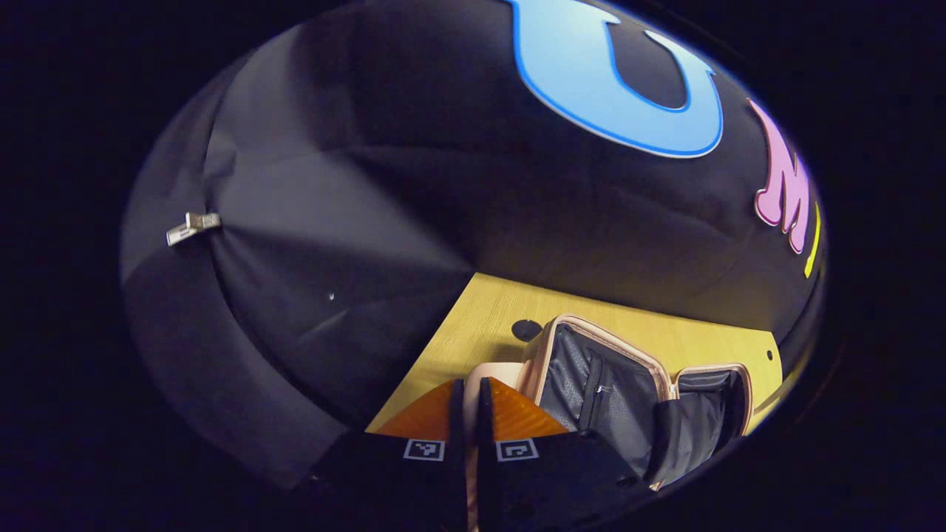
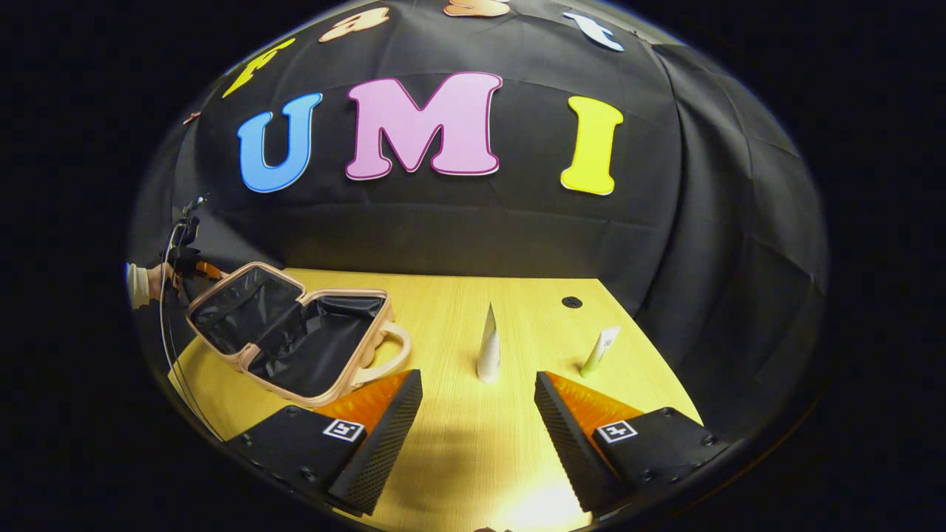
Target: First open the suitcase, pack the skin care products into it, and then close the suitcase.
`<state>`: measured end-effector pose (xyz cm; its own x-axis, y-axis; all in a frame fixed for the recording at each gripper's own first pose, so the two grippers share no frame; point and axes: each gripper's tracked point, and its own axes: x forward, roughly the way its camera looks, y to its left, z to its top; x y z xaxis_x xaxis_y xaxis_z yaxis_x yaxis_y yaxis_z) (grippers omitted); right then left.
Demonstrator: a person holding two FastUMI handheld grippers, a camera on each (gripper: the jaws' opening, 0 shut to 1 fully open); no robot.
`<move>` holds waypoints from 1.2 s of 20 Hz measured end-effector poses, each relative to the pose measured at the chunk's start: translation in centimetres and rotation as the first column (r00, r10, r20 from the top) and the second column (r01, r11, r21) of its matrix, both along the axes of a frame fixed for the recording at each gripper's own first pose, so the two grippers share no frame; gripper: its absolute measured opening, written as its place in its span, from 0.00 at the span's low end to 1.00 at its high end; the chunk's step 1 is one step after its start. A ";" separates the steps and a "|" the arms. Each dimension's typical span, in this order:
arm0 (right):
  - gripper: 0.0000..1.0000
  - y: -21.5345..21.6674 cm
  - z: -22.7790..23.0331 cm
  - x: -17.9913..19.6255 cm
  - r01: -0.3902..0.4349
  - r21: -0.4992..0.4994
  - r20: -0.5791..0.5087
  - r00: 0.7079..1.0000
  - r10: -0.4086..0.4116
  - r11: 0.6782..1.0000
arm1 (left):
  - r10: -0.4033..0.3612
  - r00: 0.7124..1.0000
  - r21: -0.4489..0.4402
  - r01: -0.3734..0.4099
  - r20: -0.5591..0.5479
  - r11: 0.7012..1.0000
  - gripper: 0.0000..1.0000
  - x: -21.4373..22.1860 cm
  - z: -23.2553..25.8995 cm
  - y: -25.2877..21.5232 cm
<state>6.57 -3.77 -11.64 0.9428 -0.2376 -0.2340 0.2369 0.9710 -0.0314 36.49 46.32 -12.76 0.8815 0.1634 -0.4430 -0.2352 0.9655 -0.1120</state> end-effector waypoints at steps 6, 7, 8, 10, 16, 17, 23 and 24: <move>0.97 -1.4 1.1 -0.9 0.074 -0.004 0.032 0.997 -0.074 0.997 | 0.069 0.997 0.130 -0.071 0.016 0.989 0.33 0.7 -1.3 2.2; 0.97 -2.0 1.6 -1.4 0.085 -0.008 0.040 0.996 -0.084 0.996 | 0.062 0.996 0.144 -0.070 0.065 0.987 0.55 0.3 0.5 1.6; 0.97 -2.5 2.1 -1.7 0.096 -0.009 0.050 0.994 -0.096 0.995 | 0.054 0.994 0.154 -0.068 0.096 0.986 0.76 -0.6 2.4 0.4; 0.97 -3.3 3.1 -2.2 0.110 0.003 0.072 0.991 -0.109 0.994 | 0.021 0.989 0.188 -0.049 0.147 0.981 0.96 -2.3 5.3 -2.1; 0.97 -6.1 5.9 -3.6 0.134 0.007 0.123 0.983 -0.133 0.991 | -0.138 0.917 0.280 0.030 0.375 0.959 0.96 -10.8 14.8 -17.0; 0.97 -6.5 6.3 -4.0 0.135 0.012 0.134 0.982 -0.136 0.991 | -0.162 0.909 0.272 0.056 0.384 0.961 0.96 -12.3 14.9 -20.0; 0.97 -8.5 7.3 -5.4 0.149 0.035 0.184 0.971 -0.153 0.988 | -0.324 0.840 0.251 0.233 0.435 0.940 0.95 -18.5 12.3 -38.1; 0.97 -8.9 7.0 -5.4 0.147 0.033 0.184 0.971 -0.151 0.989 | -0.357 0.831 0.248 0.272 0.426 0.930 0.95 -19.2 11.3 -40.8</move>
<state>1.18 -12.68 -4.63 0.9245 -0.3756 -0.0646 0.3787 0.9244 0.0448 17.32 5.52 -1.42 0.9920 -0.1223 0.0309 0.1210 0.9918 0.0417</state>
